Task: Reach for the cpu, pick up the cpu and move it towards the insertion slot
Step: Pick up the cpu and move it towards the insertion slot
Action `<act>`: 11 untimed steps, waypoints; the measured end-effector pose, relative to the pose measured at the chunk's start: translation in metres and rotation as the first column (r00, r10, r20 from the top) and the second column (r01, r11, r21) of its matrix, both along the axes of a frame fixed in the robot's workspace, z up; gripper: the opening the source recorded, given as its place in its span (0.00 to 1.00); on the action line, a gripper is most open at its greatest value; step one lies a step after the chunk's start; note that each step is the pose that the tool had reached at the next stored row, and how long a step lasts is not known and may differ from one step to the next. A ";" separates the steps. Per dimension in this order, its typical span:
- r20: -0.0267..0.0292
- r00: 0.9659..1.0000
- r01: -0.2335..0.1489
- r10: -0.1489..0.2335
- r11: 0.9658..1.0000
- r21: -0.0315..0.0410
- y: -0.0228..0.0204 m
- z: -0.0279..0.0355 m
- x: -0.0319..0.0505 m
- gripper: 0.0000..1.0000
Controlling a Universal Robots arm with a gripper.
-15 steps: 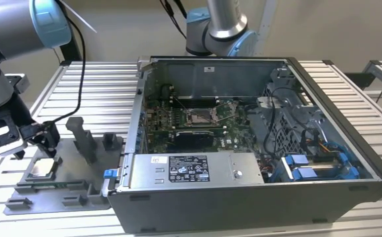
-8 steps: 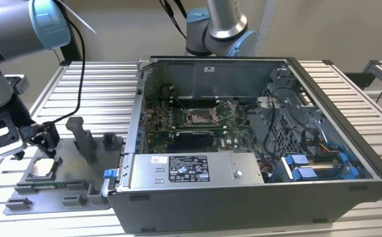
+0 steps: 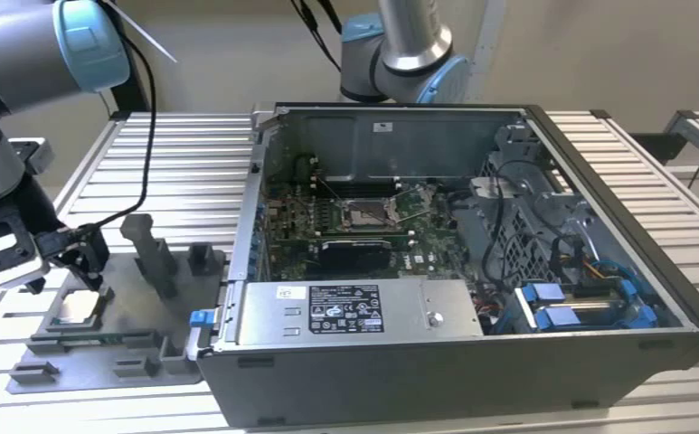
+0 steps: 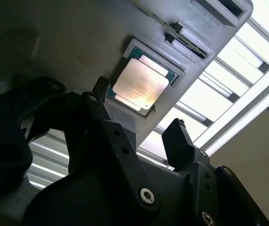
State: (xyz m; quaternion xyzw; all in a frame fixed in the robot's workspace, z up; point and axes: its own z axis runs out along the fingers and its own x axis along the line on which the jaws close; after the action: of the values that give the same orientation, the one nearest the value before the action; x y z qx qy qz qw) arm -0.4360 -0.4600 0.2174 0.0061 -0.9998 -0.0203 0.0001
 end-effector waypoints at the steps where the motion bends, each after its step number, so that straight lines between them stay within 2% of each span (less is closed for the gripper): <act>1: 0.000 1.000 0.000 0.000 1.000 0.000 0.0000 -0.0004 0.0000 1.00; 11: 0.000 1.000 0.000 0.000 1.000 0.000 -0.0012 -0.0057 -0.0004 1.00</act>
State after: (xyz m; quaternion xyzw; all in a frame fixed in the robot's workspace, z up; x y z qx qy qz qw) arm -0.4364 -0.4612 0.2117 0.0060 -0.9998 -0.0203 0.0001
